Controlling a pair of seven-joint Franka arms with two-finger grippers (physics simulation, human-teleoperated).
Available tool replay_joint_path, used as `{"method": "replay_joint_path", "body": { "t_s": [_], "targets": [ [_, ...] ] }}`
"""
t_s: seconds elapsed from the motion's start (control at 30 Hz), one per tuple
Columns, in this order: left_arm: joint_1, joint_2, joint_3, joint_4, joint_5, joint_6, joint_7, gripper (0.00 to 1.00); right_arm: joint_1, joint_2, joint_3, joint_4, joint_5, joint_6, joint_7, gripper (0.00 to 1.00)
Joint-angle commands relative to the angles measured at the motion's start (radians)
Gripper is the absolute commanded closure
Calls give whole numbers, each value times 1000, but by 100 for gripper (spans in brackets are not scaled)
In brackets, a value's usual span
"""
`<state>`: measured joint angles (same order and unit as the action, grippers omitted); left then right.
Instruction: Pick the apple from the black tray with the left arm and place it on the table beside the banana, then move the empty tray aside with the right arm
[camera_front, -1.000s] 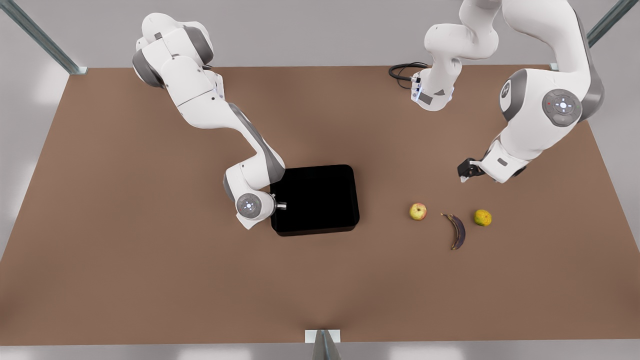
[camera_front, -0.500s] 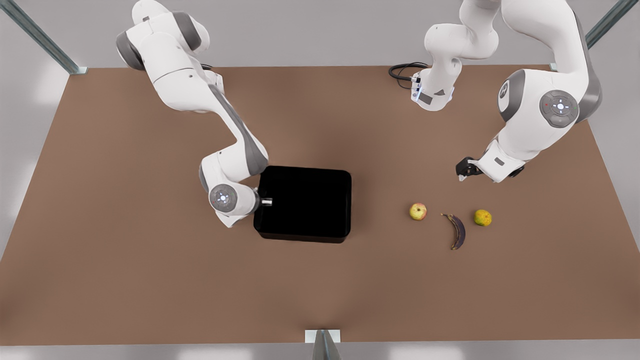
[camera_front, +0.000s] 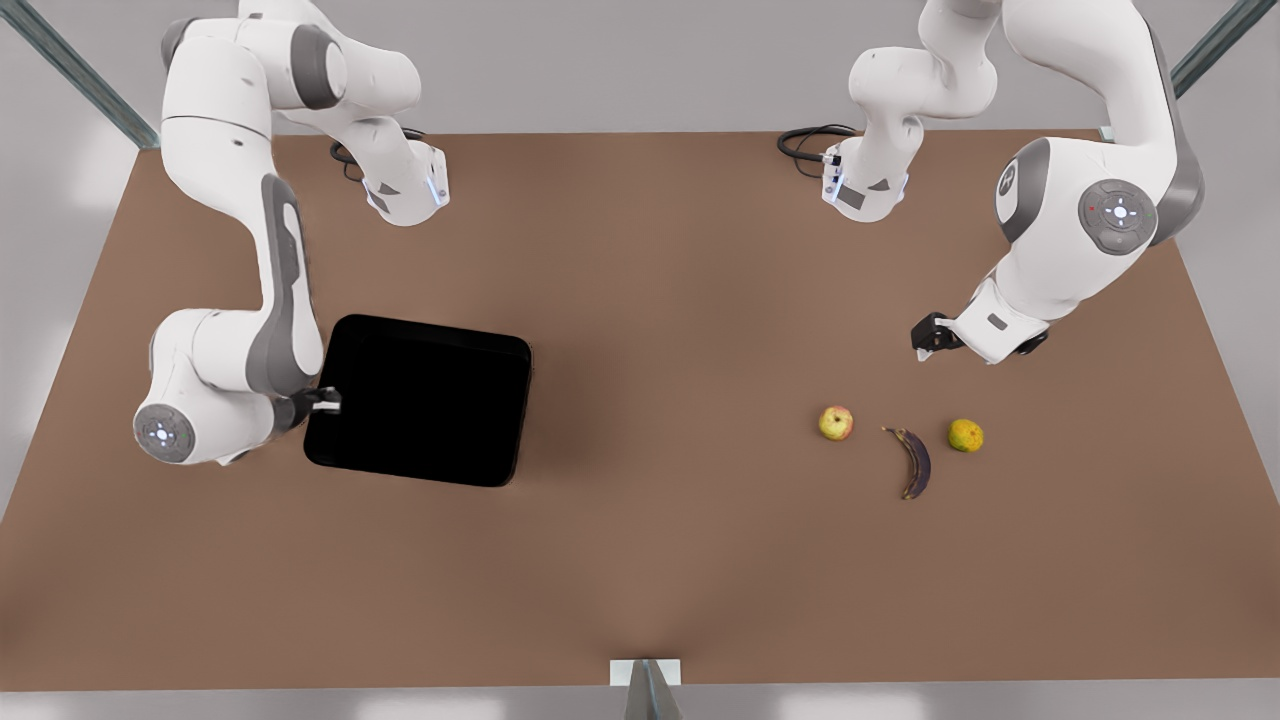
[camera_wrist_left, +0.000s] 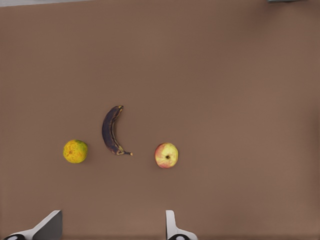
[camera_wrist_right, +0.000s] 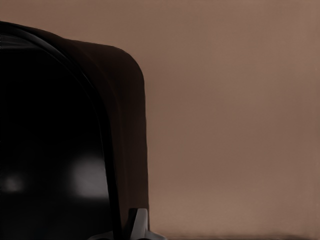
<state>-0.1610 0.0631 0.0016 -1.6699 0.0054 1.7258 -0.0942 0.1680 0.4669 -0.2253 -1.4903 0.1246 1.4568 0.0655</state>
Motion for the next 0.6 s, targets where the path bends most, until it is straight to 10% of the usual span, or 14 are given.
{"method": "replay_joint_path", "body": {
  "t_s": [0.0,0.57],
  "targets": [
    [1,0,0,1,1,0,10,0,1,-1,-46,1,-14,-62,-622,83],
    [1,0,0,-2,1,-2,8,0,-44,202,-98,65,-14,129,-714,83]
  ]
}}
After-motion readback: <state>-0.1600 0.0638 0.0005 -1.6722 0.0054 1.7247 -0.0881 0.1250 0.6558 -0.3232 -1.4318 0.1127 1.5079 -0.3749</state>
